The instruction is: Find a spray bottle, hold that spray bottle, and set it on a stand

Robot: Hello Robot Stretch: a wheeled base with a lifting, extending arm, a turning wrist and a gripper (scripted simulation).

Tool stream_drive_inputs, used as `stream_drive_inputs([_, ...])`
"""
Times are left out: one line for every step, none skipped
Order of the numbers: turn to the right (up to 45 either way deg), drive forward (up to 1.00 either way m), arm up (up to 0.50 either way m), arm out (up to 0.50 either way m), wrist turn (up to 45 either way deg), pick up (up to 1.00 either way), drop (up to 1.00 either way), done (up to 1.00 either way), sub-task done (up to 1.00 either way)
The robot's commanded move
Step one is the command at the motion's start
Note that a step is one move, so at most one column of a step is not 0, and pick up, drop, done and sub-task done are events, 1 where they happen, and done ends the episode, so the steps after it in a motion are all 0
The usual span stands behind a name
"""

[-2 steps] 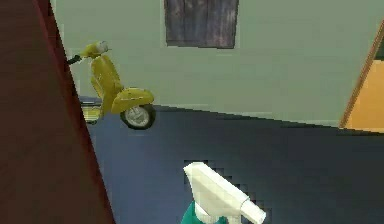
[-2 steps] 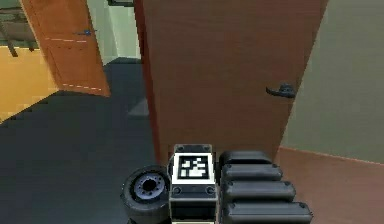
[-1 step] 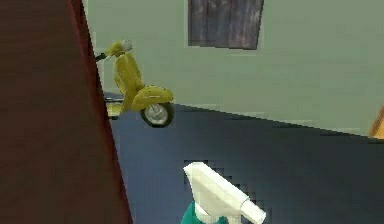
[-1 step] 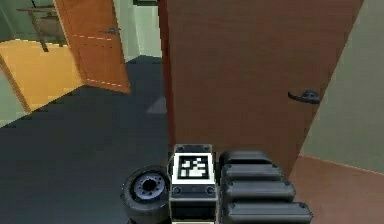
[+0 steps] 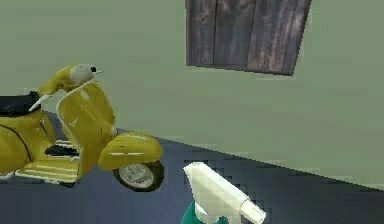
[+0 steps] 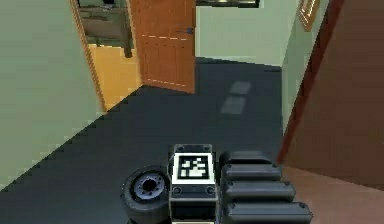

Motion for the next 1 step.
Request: stream_drive_inputs([-3.0,0.0,0.0,0.0,0.0,0.0,0.0,0.0,0.0])
